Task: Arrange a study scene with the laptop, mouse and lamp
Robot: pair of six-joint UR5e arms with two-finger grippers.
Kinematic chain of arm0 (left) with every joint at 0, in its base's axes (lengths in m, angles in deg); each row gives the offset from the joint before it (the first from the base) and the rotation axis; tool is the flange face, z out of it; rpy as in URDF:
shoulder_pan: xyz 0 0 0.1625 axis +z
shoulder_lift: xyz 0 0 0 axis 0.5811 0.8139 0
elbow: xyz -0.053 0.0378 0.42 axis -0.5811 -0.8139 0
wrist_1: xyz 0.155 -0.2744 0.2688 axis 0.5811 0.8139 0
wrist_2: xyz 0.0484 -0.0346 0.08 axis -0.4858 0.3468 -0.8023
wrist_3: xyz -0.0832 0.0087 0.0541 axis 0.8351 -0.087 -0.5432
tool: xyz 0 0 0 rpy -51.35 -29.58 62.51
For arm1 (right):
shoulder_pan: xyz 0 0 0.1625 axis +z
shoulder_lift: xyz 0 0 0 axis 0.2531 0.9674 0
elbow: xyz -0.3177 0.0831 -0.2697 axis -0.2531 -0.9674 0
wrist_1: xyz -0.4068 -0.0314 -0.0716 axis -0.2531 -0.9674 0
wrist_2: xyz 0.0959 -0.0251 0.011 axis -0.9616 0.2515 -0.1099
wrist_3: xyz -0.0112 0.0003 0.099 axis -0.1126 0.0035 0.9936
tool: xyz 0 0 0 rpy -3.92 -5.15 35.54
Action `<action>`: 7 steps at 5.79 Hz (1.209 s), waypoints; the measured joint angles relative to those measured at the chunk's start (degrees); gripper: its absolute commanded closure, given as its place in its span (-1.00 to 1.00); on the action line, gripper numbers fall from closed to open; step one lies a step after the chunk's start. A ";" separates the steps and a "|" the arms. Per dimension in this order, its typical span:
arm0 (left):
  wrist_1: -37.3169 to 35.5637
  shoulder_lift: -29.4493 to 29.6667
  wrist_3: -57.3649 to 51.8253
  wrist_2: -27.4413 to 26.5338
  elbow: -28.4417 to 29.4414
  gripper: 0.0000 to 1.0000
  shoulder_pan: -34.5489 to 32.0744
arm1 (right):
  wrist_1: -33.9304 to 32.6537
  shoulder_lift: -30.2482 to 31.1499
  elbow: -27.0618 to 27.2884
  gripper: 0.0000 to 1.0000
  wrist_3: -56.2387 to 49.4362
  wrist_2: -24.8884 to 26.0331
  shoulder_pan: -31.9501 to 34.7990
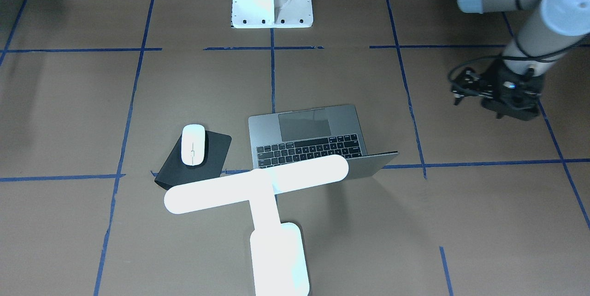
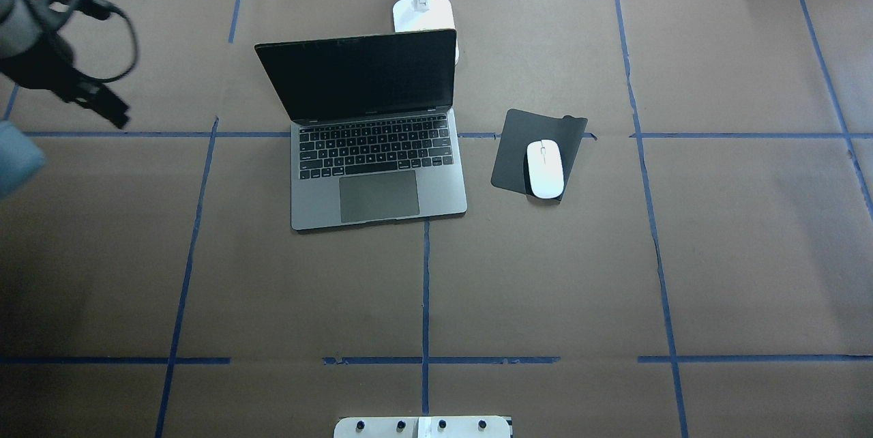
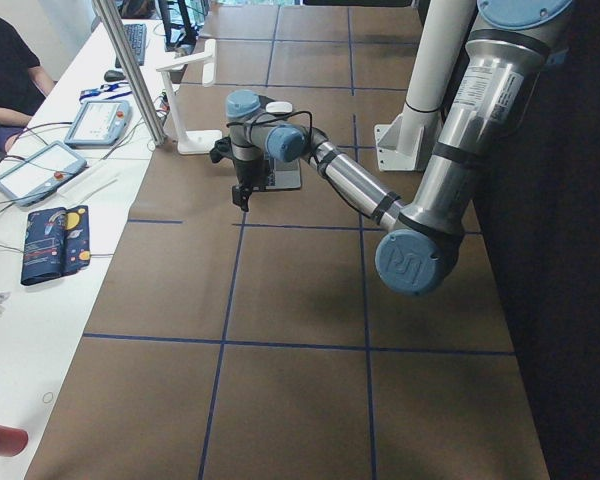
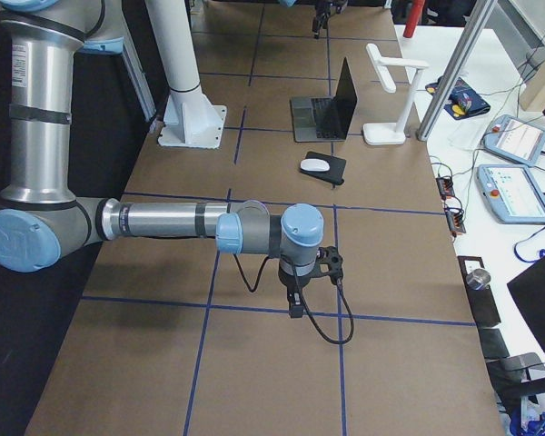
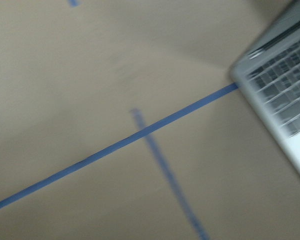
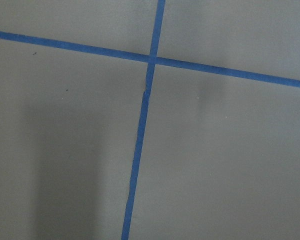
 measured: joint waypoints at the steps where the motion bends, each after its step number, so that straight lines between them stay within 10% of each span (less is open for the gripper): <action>1: 0.00 -4.01 -6.08 1.10 0.31 -1.00 -4.69 | 0.15 0.04 0.05 -1.00 0.01 -0.04 0.00; 7: 0.97 -19.46 -15.37 5.49 7.00 -1.00 -25.31 | 0.32 0.05 0.20 -1.00 -0.07 -1.86 0.00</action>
